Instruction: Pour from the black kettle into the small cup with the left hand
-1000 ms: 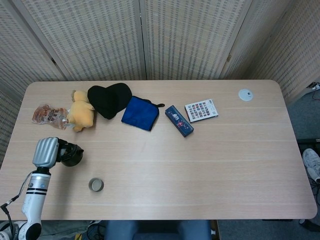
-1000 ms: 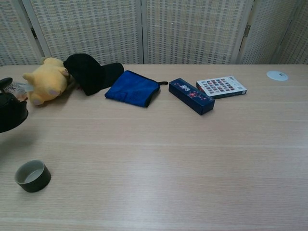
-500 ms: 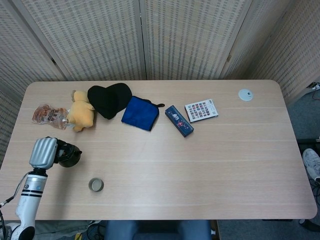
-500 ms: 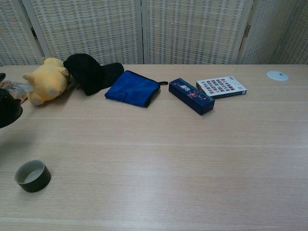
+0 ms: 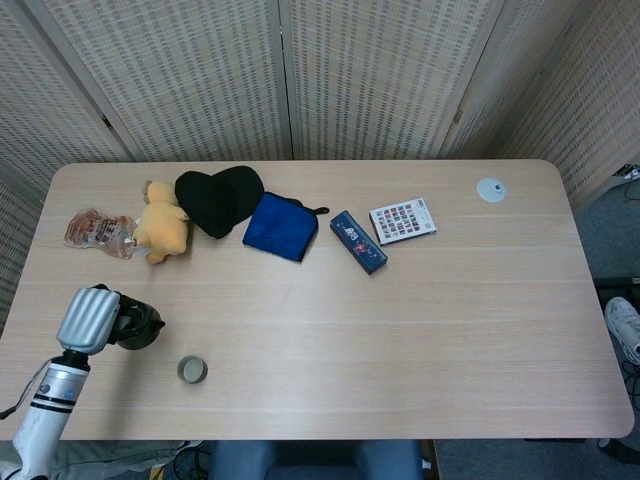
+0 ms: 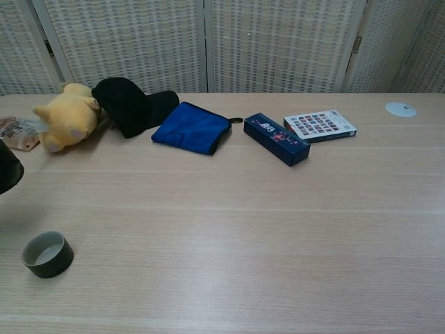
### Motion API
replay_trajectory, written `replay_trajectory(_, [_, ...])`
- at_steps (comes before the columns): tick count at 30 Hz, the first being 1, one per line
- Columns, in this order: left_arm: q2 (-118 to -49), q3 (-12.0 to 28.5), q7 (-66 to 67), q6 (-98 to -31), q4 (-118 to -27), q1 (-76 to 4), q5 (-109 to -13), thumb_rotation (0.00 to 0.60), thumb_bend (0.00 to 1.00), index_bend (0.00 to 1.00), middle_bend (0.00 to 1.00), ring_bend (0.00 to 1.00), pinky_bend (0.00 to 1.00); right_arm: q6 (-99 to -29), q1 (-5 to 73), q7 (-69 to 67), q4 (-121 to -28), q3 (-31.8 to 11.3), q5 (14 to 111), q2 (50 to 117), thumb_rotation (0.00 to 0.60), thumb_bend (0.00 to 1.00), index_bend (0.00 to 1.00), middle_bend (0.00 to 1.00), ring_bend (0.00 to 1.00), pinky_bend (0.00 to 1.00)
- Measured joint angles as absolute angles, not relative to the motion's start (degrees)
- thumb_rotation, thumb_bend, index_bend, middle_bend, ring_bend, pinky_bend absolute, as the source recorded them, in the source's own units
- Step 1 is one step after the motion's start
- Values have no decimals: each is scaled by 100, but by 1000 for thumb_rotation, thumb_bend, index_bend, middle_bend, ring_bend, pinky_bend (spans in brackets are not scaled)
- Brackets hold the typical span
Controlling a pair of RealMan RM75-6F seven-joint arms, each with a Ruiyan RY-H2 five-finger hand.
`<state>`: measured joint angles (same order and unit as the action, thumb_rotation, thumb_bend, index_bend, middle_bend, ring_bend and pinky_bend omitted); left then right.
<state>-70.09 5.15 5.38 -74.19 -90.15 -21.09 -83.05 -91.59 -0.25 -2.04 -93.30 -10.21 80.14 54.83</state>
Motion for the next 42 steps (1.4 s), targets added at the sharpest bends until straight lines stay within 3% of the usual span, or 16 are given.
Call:
replay_trajectory(15, [-7045,36,766,-7634,-8813,-1996,-9192,421,402,1000,1000,1000,575,-9185,-75,-213,-9332,-958,8005,5513,600,130,215,244,120,0])
replay_trajectory(20, [-7185,-88,840,-7723,-8583,-1991,-9505,485,403,1000,1000,1000,575,-9212,-89,-208,-9339,-946,8024,5517,600,131,215,244,120,0])
replay_trajectory(42, [-7716,-301,1531,-8227,-7764,-2040,-10489,508,403,1000,1000,1000,576,-9266,-138,-183,-9376,-941,7994,5507,600,131,215,244,120,0])
